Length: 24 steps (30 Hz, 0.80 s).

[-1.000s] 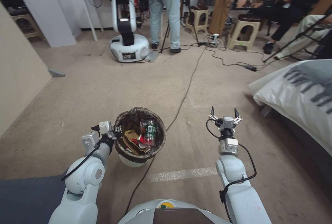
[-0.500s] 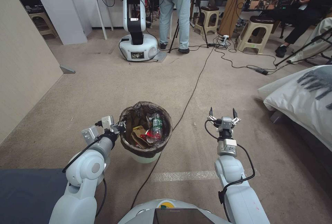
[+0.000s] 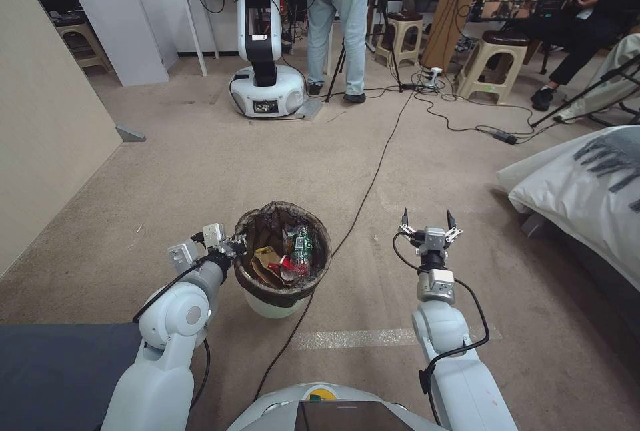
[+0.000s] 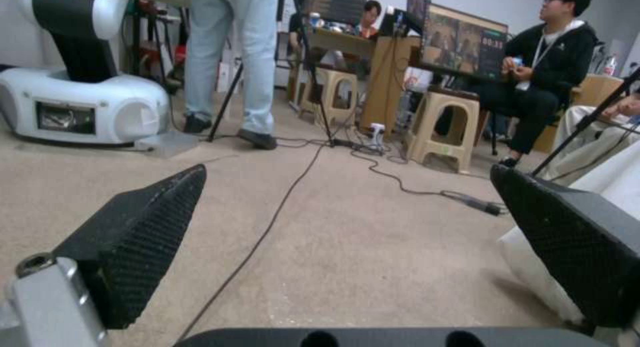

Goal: Pick up the trash bin, then pick up the garbage from the floor and place it into the trash bin.

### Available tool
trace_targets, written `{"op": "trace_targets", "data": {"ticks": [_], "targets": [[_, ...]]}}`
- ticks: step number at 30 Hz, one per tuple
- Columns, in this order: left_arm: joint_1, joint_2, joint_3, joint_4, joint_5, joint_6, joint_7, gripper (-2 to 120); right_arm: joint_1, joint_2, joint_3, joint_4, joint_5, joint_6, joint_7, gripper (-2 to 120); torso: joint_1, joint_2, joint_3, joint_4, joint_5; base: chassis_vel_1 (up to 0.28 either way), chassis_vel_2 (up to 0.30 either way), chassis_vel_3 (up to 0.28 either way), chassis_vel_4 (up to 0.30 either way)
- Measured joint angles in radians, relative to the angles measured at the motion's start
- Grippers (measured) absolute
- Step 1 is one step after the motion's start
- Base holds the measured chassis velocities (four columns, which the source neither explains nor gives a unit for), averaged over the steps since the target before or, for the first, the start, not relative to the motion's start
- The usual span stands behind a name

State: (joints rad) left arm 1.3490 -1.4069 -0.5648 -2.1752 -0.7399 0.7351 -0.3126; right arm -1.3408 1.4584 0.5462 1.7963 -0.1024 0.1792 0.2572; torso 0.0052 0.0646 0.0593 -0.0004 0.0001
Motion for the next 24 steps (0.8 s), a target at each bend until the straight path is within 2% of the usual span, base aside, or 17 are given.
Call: {"op": "trace_targets", "data": {"ticks": [24], "targets": [[-0.108,-0.016,-0.021,0.176,-0.139,0.002,-0.003,5,-0.004,0.002,0.003,0.000,-0.003,0.001,0.001,100,0.000,0.000,0.000,-0.0001,0.0000,0.000,0.000,0.000,0.000]]}}
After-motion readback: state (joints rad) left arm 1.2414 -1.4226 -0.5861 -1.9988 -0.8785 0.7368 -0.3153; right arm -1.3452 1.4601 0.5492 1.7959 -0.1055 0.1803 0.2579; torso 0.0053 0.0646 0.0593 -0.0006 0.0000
